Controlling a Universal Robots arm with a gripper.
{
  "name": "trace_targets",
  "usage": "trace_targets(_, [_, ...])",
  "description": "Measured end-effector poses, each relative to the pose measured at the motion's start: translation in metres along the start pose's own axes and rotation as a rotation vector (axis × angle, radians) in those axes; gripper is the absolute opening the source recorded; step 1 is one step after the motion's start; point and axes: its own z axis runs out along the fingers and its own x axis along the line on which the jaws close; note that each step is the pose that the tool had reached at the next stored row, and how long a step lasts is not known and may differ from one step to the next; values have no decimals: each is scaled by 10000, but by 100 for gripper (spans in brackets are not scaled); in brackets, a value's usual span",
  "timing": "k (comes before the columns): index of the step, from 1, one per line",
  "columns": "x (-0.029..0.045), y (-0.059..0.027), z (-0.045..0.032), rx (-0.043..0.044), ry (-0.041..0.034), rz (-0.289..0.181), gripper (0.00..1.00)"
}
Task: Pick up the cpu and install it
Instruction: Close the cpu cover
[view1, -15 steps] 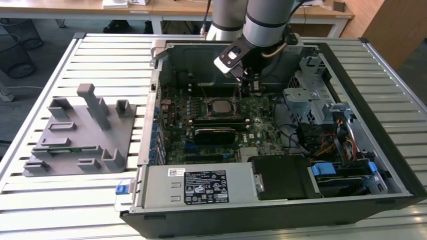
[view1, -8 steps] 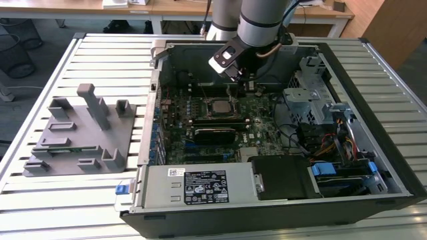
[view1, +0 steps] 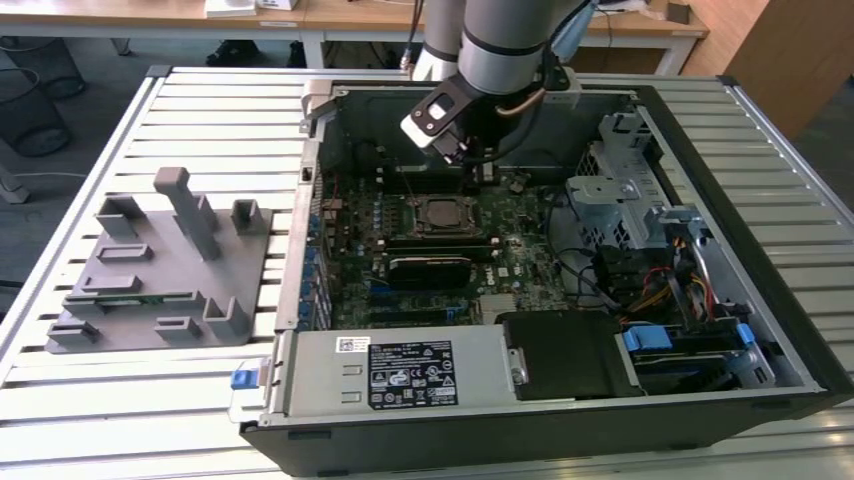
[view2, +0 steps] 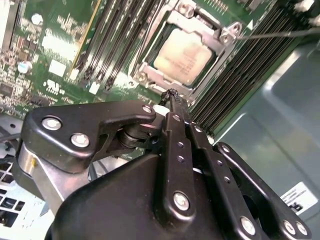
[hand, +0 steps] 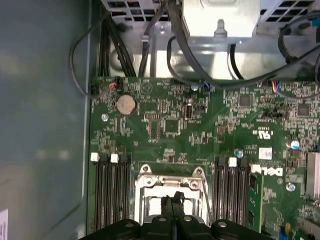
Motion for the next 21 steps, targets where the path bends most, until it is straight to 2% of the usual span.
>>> trace_targets(7, [3, -86, 15, 0, 0, -1, 11])
trace_targets(21, [16, -164, 20, -9, 0, -23, 11])
